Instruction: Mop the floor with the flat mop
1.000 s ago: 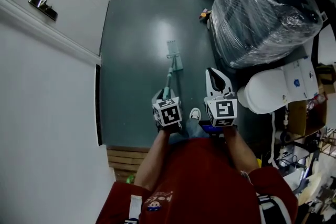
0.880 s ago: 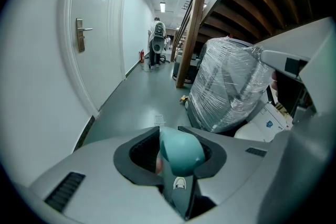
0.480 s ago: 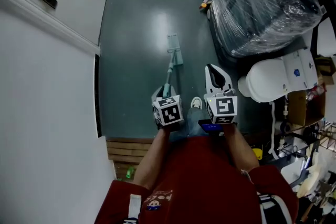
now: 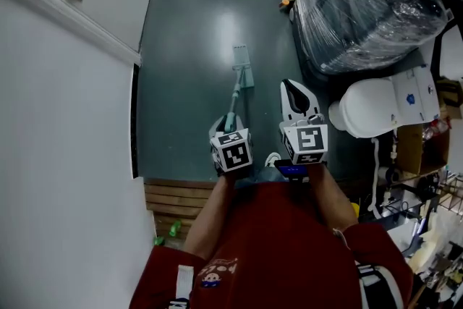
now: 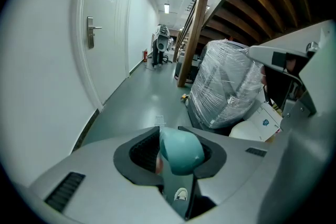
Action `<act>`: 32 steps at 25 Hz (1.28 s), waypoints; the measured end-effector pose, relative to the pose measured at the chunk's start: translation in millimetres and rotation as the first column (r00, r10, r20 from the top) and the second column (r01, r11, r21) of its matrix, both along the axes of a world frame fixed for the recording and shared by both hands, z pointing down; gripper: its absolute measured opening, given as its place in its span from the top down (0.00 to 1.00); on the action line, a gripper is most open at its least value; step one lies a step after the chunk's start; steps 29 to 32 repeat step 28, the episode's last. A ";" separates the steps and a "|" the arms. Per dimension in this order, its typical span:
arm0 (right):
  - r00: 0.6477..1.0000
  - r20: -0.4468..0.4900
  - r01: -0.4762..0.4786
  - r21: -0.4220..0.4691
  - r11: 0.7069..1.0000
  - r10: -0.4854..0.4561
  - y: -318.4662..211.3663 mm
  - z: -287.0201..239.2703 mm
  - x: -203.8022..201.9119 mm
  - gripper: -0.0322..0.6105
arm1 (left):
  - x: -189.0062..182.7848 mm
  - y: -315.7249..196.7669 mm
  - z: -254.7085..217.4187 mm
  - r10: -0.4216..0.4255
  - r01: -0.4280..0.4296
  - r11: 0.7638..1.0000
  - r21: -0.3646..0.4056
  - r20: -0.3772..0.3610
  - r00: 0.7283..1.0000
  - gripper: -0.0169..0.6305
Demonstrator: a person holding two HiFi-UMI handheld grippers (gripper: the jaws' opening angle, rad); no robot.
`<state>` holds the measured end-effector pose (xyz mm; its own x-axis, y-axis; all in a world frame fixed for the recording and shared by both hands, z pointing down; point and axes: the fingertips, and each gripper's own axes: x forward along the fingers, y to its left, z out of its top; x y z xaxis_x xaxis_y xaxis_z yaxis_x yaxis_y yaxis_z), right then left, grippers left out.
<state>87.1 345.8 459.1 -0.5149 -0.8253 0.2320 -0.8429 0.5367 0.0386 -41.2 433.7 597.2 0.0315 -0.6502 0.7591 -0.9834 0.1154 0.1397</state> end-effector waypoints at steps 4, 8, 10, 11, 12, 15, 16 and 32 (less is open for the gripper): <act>1.000 0.013 -0.001 -0.006 1.000 0.001 2.3 -3.3 21.0 0.92 | 18.3 4.9 -3.2 -0.013 0.013 1.000 -0.012 0.007 1.000 0.78; 1.000 0.012 -0.018 -0.009 1.000 0.018 -0.4 -3.0 42.6 0.92 | 33.0 -4.5 -5.8 -0.010 0.010 1.000 -0.001 0.017 1.000 0.78; 1.000 0.015 -0.027 -0.013 1.000 0.028 -2.8 -2.2 50.1 0.92 | 36.5 -8.1 -7.3 -0.010 0.010 1.000 0.002 0.019 1.000 0.78; 0.999 0.016 -0.029 -0.013 1.000 0.029 -3.9 -1.8 53.0 0.92 | 38.0 -9.1 -7.3 -0.008 0.008 1.000 0.003 0.023 1.000 0.78; 0.999 0.017 -0.029 -0.012 1.000 0.029 -4.8 -1.4 55.5 0.92 | 39.6 -9.8 -6.6 -0.004 0.004 1.000 0.005 0.031 1.000 0.78; 0.999 0.020 -0.027 -0.014 1.000 0.027 -6.5 -0.2 60.3 0.92 | 46.1 -8.2 -2.7 0.010 -0.010 1.000 -0.002 0.048 0.999 0.78; 0.999 0.021 -0.024 -0.016 1.000 0.025 -6.9 0.3 60.9 0.92 | 48.2 -6.6 -1.7 0.009 -0.009 1.000 -0.008 0.048 0.999 0.78; 1.000 0.013 0.005 -0.021 1.000 -0.005 -4.1 1.0 64.2 0.92 | 54.9 1.9 2.5 -0.013 0.014 1.000 -0.027 0.040 0.999 0.78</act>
